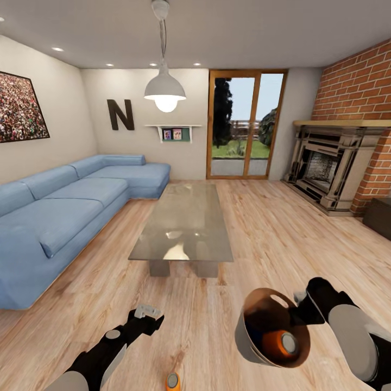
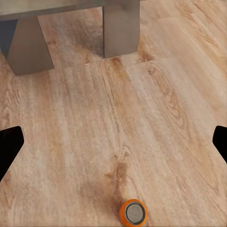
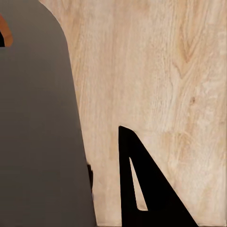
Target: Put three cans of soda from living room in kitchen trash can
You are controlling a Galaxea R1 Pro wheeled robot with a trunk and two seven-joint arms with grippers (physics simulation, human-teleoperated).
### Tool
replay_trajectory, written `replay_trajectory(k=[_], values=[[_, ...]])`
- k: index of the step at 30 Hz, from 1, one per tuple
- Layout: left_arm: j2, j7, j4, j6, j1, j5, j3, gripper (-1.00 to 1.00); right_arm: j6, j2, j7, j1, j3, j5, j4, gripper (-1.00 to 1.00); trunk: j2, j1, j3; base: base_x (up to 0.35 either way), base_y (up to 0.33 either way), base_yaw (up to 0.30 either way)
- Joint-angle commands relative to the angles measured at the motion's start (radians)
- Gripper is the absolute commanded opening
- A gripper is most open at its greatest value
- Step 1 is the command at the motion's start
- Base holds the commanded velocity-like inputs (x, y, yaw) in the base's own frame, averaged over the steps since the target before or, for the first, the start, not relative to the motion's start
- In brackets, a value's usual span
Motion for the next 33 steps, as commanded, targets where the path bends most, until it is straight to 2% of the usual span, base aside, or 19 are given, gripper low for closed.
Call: replay_trajectory(k=[1, 4, 16, 33], values=[[0.000, 0.001, 0.000, 0.000, 0.000, 0.000, 0.000, 1.00, 0.008, 0.000, 0.002, 0.000, -0.008, -0.006, 0.002, -1.00, 0.000, 0.000, 0.000, 0.000, 0.000, 0.000], [0.000, 0.002, -0.001, 0.000, 0.000, 0.000, -0.001, 1.00, 0.029, -0.001, 0.007, 0.013, -0.010, 0.012, 0.023, -1.00, 0.000, 0.000, 0.000, 0.000, 0.000, 0.000], [0.000, 0.003, -0.003, -0.002, 0.000, 0.000, -0.001, 1.00, 0.027, 0.000, 0.006, 0.055, -0.011, 0.023, 0.035, -1.00, 0.000, 0.000, 0.000, 0.000, 0.000, 0.000], [0.000, 0.003, -0.002, -0.003, 0.000, 0.002, -0.003, 1.00, -0.007, 0.000, 0.006, 0.070, -0.012, 0.011, 0.033, -1.00, 0.000, 0.000, 0.000, 0.000, 0.000, 0.000]])
